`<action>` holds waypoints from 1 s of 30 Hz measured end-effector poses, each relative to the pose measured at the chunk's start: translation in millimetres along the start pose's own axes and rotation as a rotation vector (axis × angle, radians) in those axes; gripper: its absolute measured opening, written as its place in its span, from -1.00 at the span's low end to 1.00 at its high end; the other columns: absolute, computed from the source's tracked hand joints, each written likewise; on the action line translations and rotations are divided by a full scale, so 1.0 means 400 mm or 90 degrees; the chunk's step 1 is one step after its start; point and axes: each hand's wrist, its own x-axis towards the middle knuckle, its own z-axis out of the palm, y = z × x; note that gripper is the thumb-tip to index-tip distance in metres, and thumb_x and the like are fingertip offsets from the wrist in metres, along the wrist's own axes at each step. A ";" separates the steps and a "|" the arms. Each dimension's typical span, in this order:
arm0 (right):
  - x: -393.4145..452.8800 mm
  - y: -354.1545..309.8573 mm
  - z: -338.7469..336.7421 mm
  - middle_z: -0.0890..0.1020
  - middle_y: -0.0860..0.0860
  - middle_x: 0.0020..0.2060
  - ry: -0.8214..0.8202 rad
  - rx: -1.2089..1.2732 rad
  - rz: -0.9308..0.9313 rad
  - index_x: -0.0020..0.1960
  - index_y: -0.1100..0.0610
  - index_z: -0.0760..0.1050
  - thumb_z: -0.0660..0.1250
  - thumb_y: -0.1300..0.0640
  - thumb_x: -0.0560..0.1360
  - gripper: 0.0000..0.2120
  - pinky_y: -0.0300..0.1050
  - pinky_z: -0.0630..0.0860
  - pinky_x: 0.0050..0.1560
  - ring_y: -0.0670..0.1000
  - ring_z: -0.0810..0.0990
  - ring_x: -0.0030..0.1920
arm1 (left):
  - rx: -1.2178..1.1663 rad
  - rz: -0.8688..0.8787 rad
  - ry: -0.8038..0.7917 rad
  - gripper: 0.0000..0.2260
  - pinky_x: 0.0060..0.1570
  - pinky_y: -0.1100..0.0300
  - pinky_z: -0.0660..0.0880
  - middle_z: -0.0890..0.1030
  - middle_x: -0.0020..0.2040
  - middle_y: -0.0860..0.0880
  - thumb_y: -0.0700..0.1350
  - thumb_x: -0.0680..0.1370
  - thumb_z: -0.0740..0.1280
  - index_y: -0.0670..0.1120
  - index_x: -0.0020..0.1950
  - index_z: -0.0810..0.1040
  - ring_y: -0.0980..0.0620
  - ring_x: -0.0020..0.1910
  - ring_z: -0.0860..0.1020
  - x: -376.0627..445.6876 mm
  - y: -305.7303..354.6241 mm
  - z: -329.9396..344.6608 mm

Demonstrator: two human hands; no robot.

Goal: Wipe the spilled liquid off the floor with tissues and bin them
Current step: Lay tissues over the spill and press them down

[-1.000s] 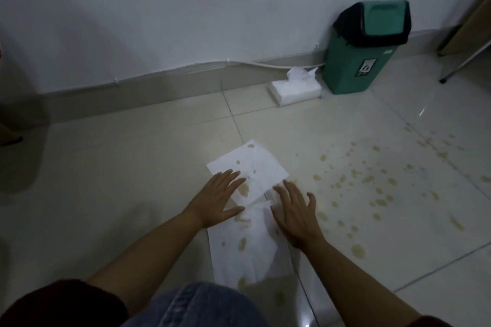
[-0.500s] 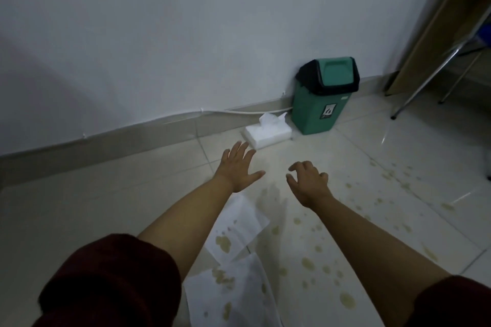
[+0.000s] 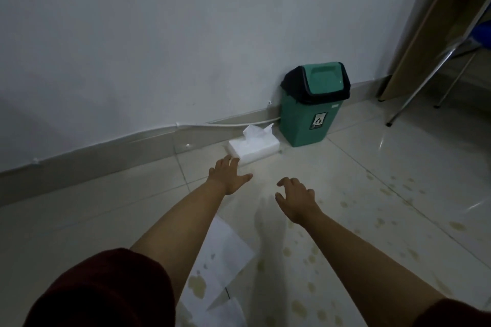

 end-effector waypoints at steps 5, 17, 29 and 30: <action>0.076 0.030 0.076 0.39 0.08 0.32 -0.031 0.021 0.004 0.39 0.08 0.27 0.13 -0.01 0.60 -0.62 0.04 0.23 0.32 0.10 0.39 0.32 | -0.020 -0.002 -0.013 -0.34 0.47 -0.10 0.08 -0.03 0.58 -0.04 0.19 0.57 0.17 -0.06 0.56 0.03 -0.10 0.54 0.04 0.104 -0.008 0.043; 0.230 0.093 0.135 0.36 0.01 0.34 0.042 0.039 -0.092 0.40 0.06 0.26 0.13 0.07 0.59 -0.62 0.02 0.15 0.38 0.02 0.36 0.34 | 0.036 -0.010 -0.031 -0.29 0.45 -0.18 0.08 -0.12 0.59 -0.02 0.10 0.58 0.23 -0.02 0.56 -0.13 -0.12 0.56 -0.07 0.348 -0.002 0.096; 0.269 0.090 0.168 0.33 0.02 0.38 0.087 0.064 -0.064 0.41 0.06 0.25 0.18 0.11 0.56 -0.58 0.01 0.12 0.39 0.02 0.31 0.38 | -0.102 0.087 0.144 -0.62 0.33 0.24 0.24 0.53 0.31 -0.08 -0.09 0.49 0.39 -0.09 0.30 0.54 -0.04 0.33 0.43 0.326 -0.047 0.155; 0.273 0.084 0.168 0.31 0.02 0.41 0.085 0.066 -0.061 0.44 0.06 0.22 0.18 0.10 0.56 -0.55 0.02 0.12 0.40 0.03 0.28 0.41 | -0.114 0.108 0.133 -0.63 0.33 0.23 0.26 0.54 0.29 -0.08 -0.10 0.47 0.41 -0.09 0.28 0.56 -0.04 0.31 0.44 0.313 -0.046 0.154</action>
